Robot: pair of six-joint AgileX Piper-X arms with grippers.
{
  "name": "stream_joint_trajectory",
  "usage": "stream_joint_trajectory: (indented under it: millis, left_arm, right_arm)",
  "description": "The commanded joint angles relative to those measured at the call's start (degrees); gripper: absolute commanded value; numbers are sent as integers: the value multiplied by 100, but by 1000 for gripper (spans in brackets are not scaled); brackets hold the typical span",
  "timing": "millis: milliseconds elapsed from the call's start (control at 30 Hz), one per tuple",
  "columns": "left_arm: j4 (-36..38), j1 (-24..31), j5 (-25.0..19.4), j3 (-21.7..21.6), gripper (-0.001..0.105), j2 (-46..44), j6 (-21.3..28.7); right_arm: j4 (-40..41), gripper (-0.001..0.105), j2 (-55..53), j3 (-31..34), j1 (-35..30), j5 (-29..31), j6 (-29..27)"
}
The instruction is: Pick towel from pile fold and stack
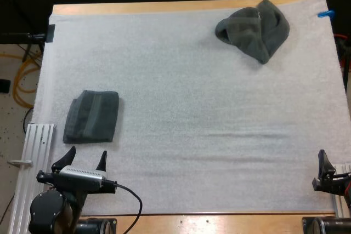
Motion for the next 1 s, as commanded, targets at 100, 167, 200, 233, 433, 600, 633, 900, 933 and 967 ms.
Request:
stream_joint_trajectory:
  millis: [100,167,200,233,433,600,633,900,933,967]
  left_arm:
    - [-63,10,42,-1,65,-548,-11]
    - [-24,10,42,-20,65,-548,-11]
    - [-8,10,45,-56,65,-548,-11]
    - [-8,10,72,-92,65,-537,-11]
    - [-21,10,563,-762,65,209,78]
    - [-57,7,1501,-1514,65,1296,180]
    - [-75,-16,1609,-1583,65,1438,180]
    - [-409,-1196,2164,-2407,65,2680,182]
    - [-418,-1315,2164,-2439,65,2776,193]
    - [-442,-1489,2164,-2501,65,2928,197]
  right_arm:
    - [-34,81,-194,16,5,38,12]
    - [-34,81,-152,12,5,36,18]
    - [-36,81,-111,-10,5,27,59]
    - [-47,81,-60,-35,5,25,111]
    - [-49,79,521,-535,5,-252,300]
    - [-49,79,1312,-964,5,-748,300]
    - [-49,79,1399,-1022,5,-817,300]
    - [-187,79,2668,-1662,5,-2319,183]
    - [-220,79,2776,-1701,5,-2381,183]
    - [-343,79,2959,-1750,5,-2488,183]
